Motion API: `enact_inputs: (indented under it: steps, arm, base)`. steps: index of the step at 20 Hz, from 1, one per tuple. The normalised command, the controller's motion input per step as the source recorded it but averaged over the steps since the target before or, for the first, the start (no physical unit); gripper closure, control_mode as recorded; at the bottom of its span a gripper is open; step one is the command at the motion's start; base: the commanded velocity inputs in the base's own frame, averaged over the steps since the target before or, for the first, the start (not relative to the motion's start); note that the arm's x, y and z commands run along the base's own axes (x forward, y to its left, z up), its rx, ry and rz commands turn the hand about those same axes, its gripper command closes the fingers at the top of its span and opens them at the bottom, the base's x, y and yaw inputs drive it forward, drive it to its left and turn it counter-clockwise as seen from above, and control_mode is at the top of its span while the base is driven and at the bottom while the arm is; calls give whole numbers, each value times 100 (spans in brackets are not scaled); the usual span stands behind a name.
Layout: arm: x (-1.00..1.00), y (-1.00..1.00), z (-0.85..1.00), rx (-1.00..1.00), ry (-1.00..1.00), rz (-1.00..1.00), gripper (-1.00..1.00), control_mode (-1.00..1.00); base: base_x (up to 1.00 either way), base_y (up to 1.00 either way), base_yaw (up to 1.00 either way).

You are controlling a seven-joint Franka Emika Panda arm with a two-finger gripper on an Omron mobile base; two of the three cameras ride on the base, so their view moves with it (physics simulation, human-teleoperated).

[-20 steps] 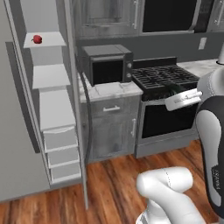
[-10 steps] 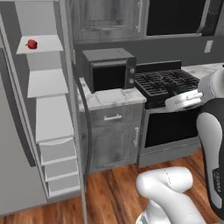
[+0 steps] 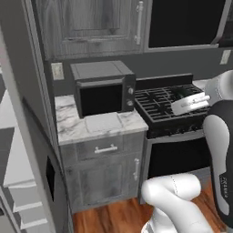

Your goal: Take the eggplant and bell pepper out of the freezer and place them in the tupperware container on the counter. Then put the tupperware containing the vegetables back in the freezer.

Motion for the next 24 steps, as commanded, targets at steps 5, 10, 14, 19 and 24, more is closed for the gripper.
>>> enact_inputs:
  steps: [5,10,14,19,24]
  arm:
    - [0,0,0,0,0,0,100,100]
    - [0,0,0,0,0,0,100,100]
    - [0,0,0,0,0,0,100,100]
    - [0,0,0,0,0,0,100,100]
    - [0,0,0,0,0,0,100,100]
  base:
    - [48,-14,3]
    - [23,0,0]
    - [39,1,1]
    - [65,1,3]
    - [42,0,2]
